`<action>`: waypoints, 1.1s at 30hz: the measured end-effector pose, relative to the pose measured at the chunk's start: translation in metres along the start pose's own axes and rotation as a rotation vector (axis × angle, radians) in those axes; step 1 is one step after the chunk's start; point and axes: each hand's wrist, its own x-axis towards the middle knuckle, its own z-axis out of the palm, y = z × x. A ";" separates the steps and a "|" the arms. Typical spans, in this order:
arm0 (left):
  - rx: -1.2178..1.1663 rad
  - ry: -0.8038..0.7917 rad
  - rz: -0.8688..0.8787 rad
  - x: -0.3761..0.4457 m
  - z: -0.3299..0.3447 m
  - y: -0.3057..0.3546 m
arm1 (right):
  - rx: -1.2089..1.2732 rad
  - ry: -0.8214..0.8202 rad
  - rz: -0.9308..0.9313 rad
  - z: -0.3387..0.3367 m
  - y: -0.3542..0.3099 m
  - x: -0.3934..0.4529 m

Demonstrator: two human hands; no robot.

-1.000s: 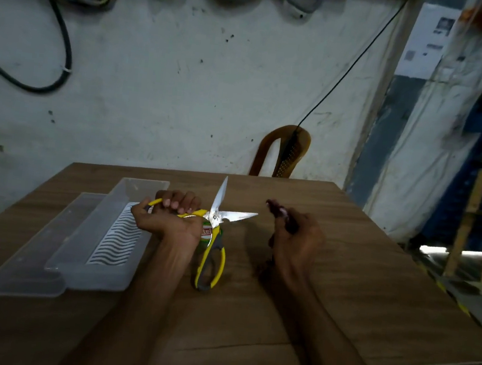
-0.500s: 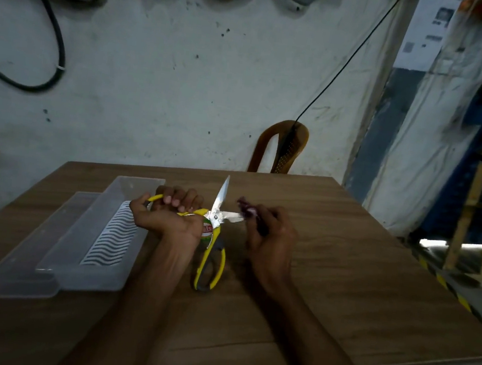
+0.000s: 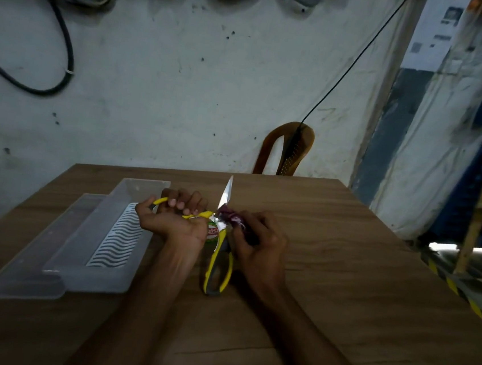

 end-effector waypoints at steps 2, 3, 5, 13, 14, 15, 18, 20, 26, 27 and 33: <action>-0.009 0.020 0.002 -0.001 0.001 -0.003 | -0.029 0.040 0.073 -0.003 0.007 0.001; -0.013 0.031 0.003 0.000 0.001 -0.003 | -0.036 0.069 0.154 -0.003 0.015 0.002; -0.014 0.042 0.004 0.001 0.000 -0.001 | 0.014 0.126 0.357 -0.007 0.028 0.004; -0.012 0.032 0.015 0.002 -0.001 -0.001 | 0.123 0.135 0.208 -0.013 0.000 0.001; -0.016 0.028 0.011 0.002 -0.001 -0.001 | 0.107 0.052 0.158 -0.009 -0.005 -0.002; -0.019 0.024 0.007 0.002 -0.002 0.000 | 0.081 -0.010 0.136 -0.005 -0.006 -0.005; -0.013 0.026 0.005 0.001 -0.002 0.000 | 0.063 -0.011 0.135 -0.002 -0.002 -0.005; -0.016 0.029 0.001 -0.001 -0.001 -0.004 | 0.077 0.022 0.171 -0.003 0.000 -0.005; -0.004 0.052 0.009 0.001 -0.002 -0.003 | 0.176 0.196 0.637 -0.014 0.028 0.005; -0.007 0.055 0.014 0.002 -0.002 -0.002 | 0.153 0.226 0.668 -0.019 0.031 0.007; -0.011 0.062 0.019 0.001 0.000 -0.002 | 0.082 0.101 0.214 -0.011 -0.001 -0.001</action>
